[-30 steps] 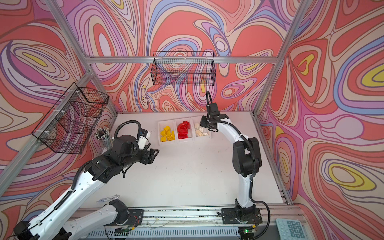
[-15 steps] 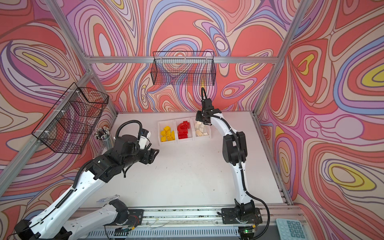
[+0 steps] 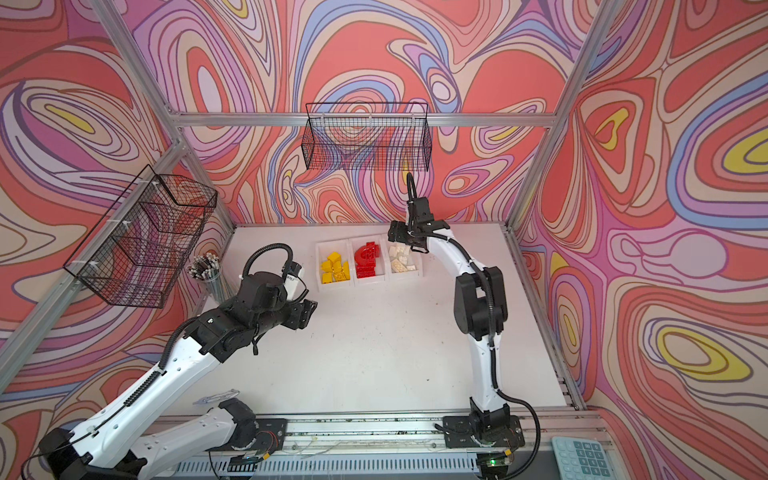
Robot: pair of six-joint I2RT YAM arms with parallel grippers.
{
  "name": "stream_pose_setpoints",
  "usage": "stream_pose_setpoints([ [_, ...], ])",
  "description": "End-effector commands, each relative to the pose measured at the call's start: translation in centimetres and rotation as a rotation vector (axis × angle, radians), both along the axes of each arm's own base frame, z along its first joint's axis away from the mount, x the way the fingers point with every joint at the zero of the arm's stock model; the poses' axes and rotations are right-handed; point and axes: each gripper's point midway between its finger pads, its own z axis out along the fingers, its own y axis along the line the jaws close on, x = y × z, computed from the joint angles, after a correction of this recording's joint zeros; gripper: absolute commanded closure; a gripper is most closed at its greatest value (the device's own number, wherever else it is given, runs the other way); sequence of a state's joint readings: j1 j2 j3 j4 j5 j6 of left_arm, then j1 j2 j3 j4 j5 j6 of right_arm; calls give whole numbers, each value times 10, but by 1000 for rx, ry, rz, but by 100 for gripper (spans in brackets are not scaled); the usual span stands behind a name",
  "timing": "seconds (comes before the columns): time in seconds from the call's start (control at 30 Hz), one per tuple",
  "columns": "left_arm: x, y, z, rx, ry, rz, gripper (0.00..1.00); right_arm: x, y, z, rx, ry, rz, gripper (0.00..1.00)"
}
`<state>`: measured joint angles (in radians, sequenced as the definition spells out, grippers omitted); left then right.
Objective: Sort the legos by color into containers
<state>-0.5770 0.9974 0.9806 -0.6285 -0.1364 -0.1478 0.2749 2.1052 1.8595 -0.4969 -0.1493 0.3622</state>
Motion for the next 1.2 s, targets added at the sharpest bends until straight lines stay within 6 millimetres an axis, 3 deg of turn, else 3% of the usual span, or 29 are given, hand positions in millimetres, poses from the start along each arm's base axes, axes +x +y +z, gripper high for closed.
stream_pose_setpoints([
  [0.0,10,14,3,75,-68,57,23,-18,-3,65,32,-183,22,10],
  [0.13,16,47,11,148,-156,222,22,-60,-27,88,-4,-289,-23,6],
  [0.3,17,64,17,136,-258,315,20,-109,-76,93,-123,-406,-161,2],
  [0.47,20,83,11,176,-284,432,13,-150,-123,71,-234,-478,-327,2],
  [0.53,19,95,6,181,-327,500,6,-159,-138,57,-274,-516,-393,2],
  [0.6,19,105,6,166,-392,556,0,-165,-153,42,-310,-546,-461,2],
  [0.7,19,128,-3,148,-463,670,0,-170,-169,21,-400,-582,-523,2],
  [0.8,23,150,-31,126,-464,750,0,-166,-177,-6,-471,-564,-551,2],
  [0.97,43,171,-81,83,-336,775,0,-151,-171,-47,-510,-518,-495,2],
  [1.03,51,180,-100,84,-263,776,0,-146,-175,-56,-547,-496,-500,2],
  [1.17,67,198,-129,31,-153,784,0,-149,-183,-47,-575,-567,-508,2],
])
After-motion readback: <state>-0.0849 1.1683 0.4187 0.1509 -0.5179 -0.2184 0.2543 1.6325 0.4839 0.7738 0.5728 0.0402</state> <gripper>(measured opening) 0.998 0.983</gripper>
